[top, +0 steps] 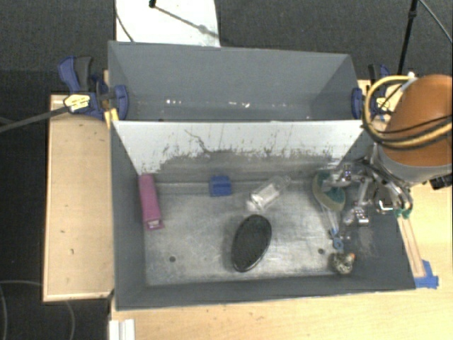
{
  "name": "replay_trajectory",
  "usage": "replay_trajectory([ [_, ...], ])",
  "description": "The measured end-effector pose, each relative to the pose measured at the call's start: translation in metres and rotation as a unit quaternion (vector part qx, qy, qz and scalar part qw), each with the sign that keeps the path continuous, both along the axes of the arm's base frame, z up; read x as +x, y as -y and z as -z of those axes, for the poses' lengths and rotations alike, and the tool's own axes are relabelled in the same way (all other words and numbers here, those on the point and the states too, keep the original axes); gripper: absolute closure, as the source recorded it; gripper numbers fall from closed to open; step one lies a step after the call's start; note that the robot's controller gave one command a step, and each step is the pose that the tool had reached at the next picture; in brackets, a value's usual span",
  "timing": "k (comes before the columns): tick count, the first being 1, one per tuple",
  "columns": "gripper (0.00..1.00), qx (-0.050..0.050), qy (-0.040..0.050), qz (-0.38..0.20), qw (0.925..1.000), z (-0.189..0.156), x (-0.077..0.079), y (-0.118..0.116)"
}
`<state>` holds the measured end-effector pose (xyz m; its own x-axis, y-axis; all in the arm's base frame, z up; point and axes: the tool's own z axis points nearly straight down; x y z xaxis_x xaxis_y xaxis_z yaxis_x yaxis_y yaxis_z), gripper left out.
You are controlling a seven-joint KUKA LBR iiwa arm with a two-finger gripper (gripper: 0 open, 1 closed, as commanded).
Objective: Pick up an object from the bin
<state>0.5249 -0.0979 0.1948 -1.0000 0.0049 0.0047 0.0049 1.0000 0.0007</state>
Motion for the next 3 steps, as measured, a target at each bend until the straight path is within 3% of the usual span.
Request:
replay_trajectory([
  [1,0.00,0.001,0.0017,-0.046,0.9989,0.044,0.016,-0.058],
  [2,0.00,0.000,0.0052,-0.172,0.9850,0.123,0.014,-0.132],
  [3,0.00,0.000,0.0069,-0.105,0.9945,0.122,0.013,-0.176],
])
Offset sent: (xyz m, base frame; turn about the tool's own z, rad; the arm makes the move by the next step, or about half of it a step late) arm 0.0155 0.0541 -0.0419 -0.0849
